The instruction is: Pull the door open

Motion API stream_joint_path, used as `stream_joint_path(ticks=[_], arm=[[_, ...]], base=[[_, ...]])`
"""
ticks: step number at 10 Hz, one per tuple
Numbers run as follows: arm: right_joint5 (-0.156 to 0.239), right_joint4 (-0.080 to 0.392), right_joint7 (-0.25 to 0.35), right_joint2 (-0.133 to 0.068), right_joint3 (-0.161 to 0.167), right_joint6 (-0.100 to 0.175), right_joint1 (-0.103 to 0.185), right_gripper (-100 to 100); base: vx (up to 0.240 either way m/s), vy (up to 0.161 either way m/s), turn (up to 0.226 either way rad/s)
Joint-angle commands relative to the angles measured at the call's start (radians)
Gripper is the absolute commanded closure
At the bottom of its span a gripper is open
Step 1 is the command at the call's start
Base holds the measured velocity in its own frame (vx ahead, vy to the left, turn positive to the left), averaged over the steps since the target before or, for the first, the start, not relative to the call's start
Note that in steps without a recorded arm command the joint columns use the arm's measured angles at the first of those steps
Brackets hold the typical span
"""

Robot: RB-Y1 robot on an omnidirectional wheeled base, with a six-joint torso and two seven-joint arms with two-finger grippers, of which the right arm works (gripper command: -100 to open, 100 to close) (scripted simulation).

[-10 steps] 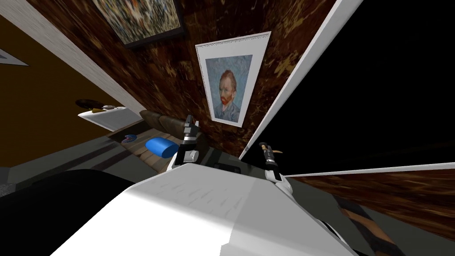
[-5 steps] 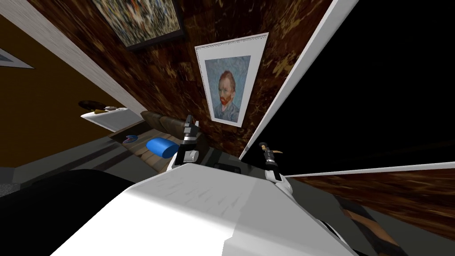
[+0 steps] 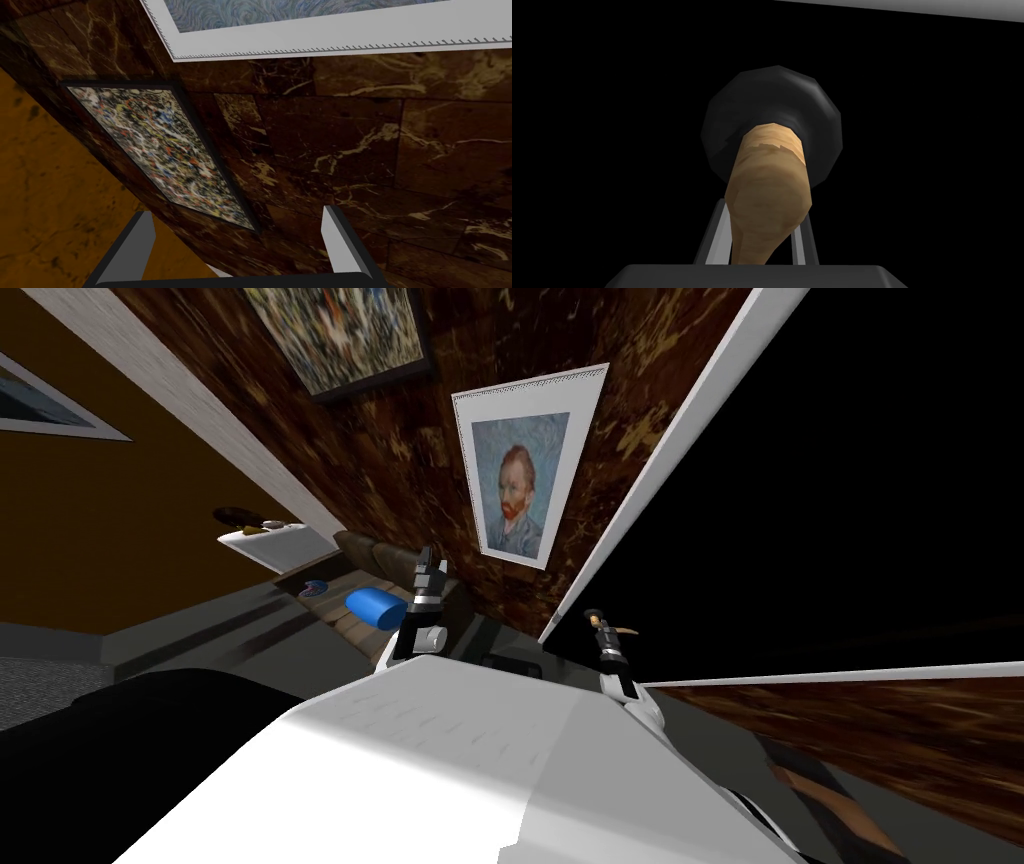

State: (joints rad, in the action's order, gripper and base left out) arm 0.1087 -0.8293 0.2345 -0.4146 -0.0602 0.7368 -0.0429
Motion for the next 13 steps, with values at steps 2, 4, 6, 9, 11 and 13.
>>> stream_joint_path(ticks=[2, 4, 6, 9, 11, 13], arm=[[-0.011, -0.007, 0.035, -0.025, 0.027, 0.033, -0.032, 100], [-0.019, -0.011, 0.067, -0.051, 0.049, 0.063, -0.054, 100], [-0.025, -0.013, 0.087, -0.067, 0.064, 0.082, -0.069, 100], [-0.028, -0.009, 0.103, -0.078, 0.073, 0.114, -0.095, 100], [-0.031, -0.01, 0.122, -0.097, 0.082, 0.15, -0.122, 100], [-0.035, -0.011, 0.141, -0.117, 0.091, 0.186, -0.148, 100]], base=[[-0.212, -0.074, 0.163], [-0.239, -0.061, 0.148], [-0.206, -0.079, 0.13], [-0.146, -0.049, 0.126], [-0.214, -0.066, 0.147], [-0.193, -0.059, 0.145]])
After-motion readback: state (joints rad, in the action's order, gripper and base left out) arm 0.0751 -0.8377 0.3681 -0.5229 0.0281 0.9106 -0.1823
